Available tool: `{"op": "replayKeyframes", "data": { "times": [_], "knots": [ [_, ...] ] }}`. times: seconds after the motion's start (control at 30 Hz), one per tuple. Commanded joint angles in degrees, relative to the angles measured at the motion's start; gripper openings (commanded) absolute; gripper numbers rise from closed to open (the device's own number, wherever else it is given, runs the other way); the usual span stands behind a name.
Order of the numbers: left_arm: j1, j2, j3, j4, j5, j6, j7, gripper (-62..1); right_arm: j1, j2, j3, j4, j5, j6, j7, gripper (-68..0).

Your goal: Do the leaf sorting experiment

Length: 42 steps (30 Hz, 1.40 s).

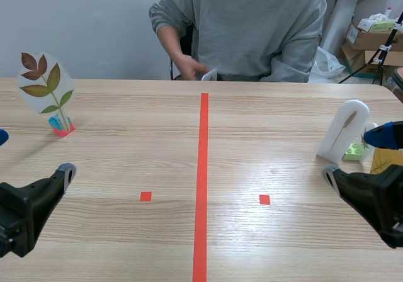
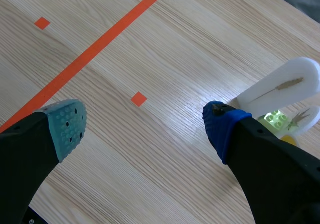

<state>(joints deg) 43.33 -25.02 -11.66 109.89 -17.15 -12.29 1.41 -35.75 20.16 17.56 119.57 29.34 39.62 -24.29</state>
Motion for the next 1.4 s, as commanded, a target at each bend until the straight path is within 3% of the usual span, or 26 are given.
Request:
{"op": "replayKeyframes", "data": {
  "times": [0.0, 0.17, 0.37, 0.57, 1.37],
  "knots": [
    [0.5, -0.9, 0.1, 0.2, -0.3, -0.7, -0.2, 1.4, 0.3, 0.3, 0.5, 0.2, 0.3, 1.0, 0.0, -19.9],
    [2.9, -1.7, 0.1, 1.4, -0.2, -2.3, 0.3, 1.4, -0.3, 0.3, 0.5, 0.2, 0.9, 2.4, 0.0, -19.9],
    [4.6, -1.5, 0.1, 1.4, -2.4, -5.1, 1.3, 1.4, -1.1, 1.5, 0.5, 0.2, 0.9, 2.4, -0.2, -19.9],
    [4.4, -1.4, 0.1, 1.4, -2.4, -6.6, 1.4, 1.4, -1.1, 1.6, 0.5, 0.2, 0.7, 2.4, -1.8, -19.9],
    [4.3, -1.4, 0.1, 1.4, -2.4, -6.8, 1.5, 1.4, -1.1, 1.2, 0.4, 0.0, 0.8, 2.4, -1.1, -19.9]
  ]
}}
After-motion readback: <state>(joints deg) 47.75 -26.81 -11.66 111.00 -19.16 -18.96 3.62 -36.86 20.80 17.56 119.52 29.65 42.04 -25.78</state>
